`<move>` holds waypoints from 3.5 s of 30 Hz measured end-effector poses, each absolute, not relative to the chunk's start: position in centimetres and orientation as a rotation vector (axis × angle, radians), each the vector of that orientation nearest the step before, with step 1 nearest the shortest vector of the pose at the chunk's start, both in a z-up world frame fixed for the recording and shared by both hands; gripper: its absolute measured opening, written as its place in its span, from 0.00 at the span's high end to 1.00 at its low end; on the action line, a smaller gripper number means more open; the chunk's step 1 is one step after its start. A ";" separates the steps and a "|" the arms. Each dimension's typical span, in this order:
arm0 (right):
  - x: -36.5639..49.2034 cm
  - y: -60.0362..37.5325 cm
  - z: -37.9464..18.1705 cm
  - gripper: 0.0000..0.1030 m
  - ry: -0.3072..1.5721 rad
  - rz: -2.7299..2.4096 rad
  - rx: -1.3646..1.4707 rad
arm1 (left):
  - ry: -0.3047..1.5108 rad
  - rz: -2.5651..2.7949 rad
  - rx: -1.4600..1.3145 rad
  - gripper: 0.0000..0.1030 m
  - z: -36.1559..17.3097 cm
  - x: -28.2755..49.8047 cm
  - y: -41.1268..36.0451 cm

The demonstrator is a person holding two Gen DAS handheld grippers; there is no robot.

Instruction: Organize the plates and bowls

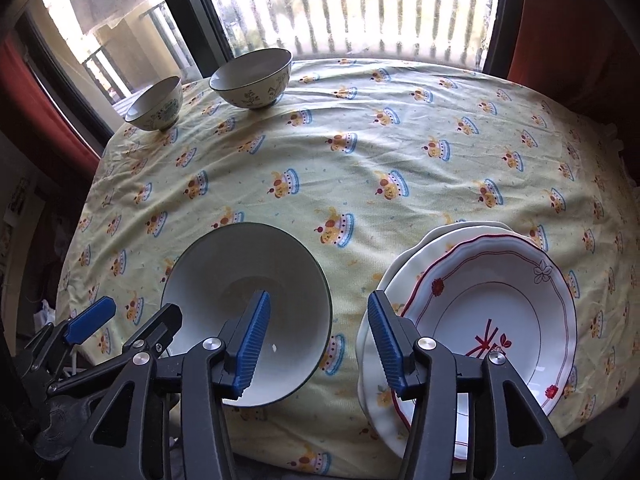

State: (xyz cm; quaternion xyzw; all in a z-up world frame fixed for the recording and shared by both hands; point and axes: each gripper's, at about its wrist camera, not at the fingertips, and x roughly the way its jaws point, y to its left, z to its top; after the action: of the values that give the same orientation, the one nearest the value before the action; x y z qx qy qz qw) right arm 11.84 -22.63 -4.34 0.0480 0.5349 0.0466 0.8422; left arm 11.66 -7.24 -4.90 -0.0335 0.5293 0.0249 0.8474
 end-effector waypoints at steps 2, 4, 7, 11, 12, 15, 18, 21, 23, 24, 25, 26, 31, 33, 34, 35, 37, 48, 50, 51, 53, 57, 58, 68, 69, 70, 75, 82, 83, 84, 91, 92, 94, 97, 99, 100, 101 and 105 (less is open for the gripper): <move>12.3 -22.1 -3.8 0.39 1.110 0.084 0.107 | 1.109 0.022 -0.073 0.12 -4.5 12.2 -6.6; 12.7 -21.2 -3.4 0.32 1.099 0.073 0.114 | 1.103 -0.016 -0.058 0.10 -4.2 12.8 -6.1; 13.2 -19.3 -2.9 0.31 1.096 0.064 0.119 | 1.103 -0.059 -0.022 0.10 -3.6 13.8 -5.2; 14.4 -16.8 -2.0 0.31 1.089 0.029 0.115 | 1.086 -0.127 0.012 0.10 -2.2 15.1 -3.8; 14.6 -16.1 -1.7 0.31 1.080 0.018 0.111 | 1.073 -0.135 0.025 0.10 -1.8 15.4 -3.4; 15.5 -13.9 -0.4 0.31 1.047 0.006 0.107 | 1.049 -0.150 0.033 0.10 -0.8 16.6 -1.9; 16.6 -11.9 0.7 0.31 1.024 -0.008 0.107 | 1.033 -0.159 0.030 0.10 -0.1 17.8 -0.4; 17.7 -10.1 1.4 0.30 1.008 -0.032 0.102 | 1.017 -0.165 0.030 0.10 0.3 18.9 1.2; 18.5 -9.0 1.7 0.29 0.999 -0.040 0.101 | 1.006 -0.170 0.030 0.10 0.4 19.7 2.3; 18.9 -8.4 1.8 0.29 0.995 -0.045 0.099 | 1.005 -0.175 0.029 0.10 0.4 20.1 2.9; 19.3 -7.7 1.9 0.28 0.992 -0.051 0.097 | 1.002 -0.181 0.027 0.10 0.4 20.5 3.5; 19.7 -7.1 1.9 0.27 0.988 -0.054 0.098 | 1.001 -0.186 0.027 0.10 0.4 21.0 4.1; 21.9 -3.9 1.8 0.23 0.974 -0.062 0.108 | 0.995 -0.186 0.030 0.10 0.0 23.3 7.2; 22.9 -2.6 1.6 0.23 0.970 -0.060 0.114 | 0.990 -0.179 0.036 0.10 -0.2 24.3 8.2; 23.4 -2.0 1.5 0.23 0.968 -0.059 0.116 | 0.988 -0.170 0.038 0.10 -0.2 24.9 8.6; 23.9 -1.4 1.5 0.23 0.966 -0.057 0.117 | 0.986 -0.159 0.039 0.10 -0.3 25.4 9.1; 25.1 -0.3 1.4 0.23 0.963 -0.053 0.115 | 0.977 -0.143 0.036 0.10 -0.4 26.6 10.1; 33.4 4.1 -0.2 0.19 0.953 -0.052 0.074 | 0.970 -0.077 0.007 0.15 -2.9 34.3 13.6; 35.1 4.4 -0.9 0.19 0.954 -0.046 0.074 | 0.977 -0.063 0.016 0.16 -3.7 35.7 13.8; 35.8 4.4 -1.3 0.19 0.957 -0.042 0.075 | 0.981 -0.069 0.017 0.17 -4.1 36.4 13.8; 37.3 4.5 -2.1 0.19 0.966 -0.049 0.077 | 0.982 -0.080 0.021 0.20 -4.7 37.7 13.9; 39.5 4.4 -3.5 0.19 0.960 -0.071 0.119 | 0.968 -0.073 0.045 0.25 -5.8 40.1 13.8; 40.1 4.3 -3.8 0.19 0.959 -0.077 0.133 | 0.967 -0.072 0.047 0.25 -6.1 40.6 13.8; 44.2 4.5 -7.5 0.38 1.004 -0.107 0.138 | 1.047 -0.071 -0.015 0.38 -9.8 43.9 14.6; 44.5 4.5 -7.9 0.39 1.010 -0.097 0.152 | 1.055 -0.071 -0.019 0.46 -10.1 44.1 14.6; 44.7 4.4 -8.3 0.41 1.015 -0.090 0.166 | 1.063 -0.068 -0.017 0.54 -10.3 44.2 14.6; 45.5 4.2 -10.0 0.62 1.066 -0.075 0.216 | 1.080 -0.070 -0.007 0.70 -11.0 44.4 14.5; 45.5 4.4 -10.2 0.80 1.072 -0.086 0.189 | 1.082 -0.065 0.020 0.74 -11.0 44.3 14.4; 45.4 4.5 -10.1 0.80 1.070 -0.087 0.183 | 1.086 -0.069 0.021 0.74 -11.0 44.2 14.4; 45.3 4.5 -10.0 0.80 1.069 -0.091 0.180 | 1.087 -0.074 0.024 0.74 -11.0 44.1 14.3; 43.4 4.2 -9.4 0.80 1.081 -0.100 0.152 | 1.099 -0.099 0.039 0.74 -10.6 42.2 13.6; 43.0 4.0 -9.3 0.80 1.084 -0.104 0.149 | 1.101 -0.103 0.039 0.74 -10.6 41.7 13.5; 42.3 3.8 -9.1 0.80 1.092 -0.109 0.143 | 1.109 -0.110 0.043 0.74 -10.6 40.9 13.2; 40.8 3.4 -9.1 0.80 1.108 -0.115 0.137 | 1.121 -0.119 0.048 0.74 -10.5 39.3 12.6; 39.6 3.2 -8.9 0.80 1.116 -0.118 0.133 | 1.127 -0.122 0.046 0.74 -10.4 38.3 12.3; 39.0 3.0 -8.9 0.80 1.119 -0.119 0.132 | 1.131 -0.124 0.046 0.74 -10.4 37.7 12.2; 38.4 2.9 -8.8 0.80 1.123 -0.120 0.130 | 1.135 -0.125 0.046 0.74 -10.3 37.2 12.0; 36.0 2.3 -8.6 0.80 1.141 -0.122 0.128 | 1.148 -0.128 0.051 0.74 -10.1 34.9 11.3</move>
State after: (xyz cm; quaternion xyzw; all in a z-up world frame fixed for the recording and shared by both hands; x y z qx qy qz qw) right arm 35.98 2.26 -8.65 0.0606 0.5393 -0.0578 0.8379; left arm 34.90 11.34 -10.08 0.0242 0.5427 -0.0604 0.8374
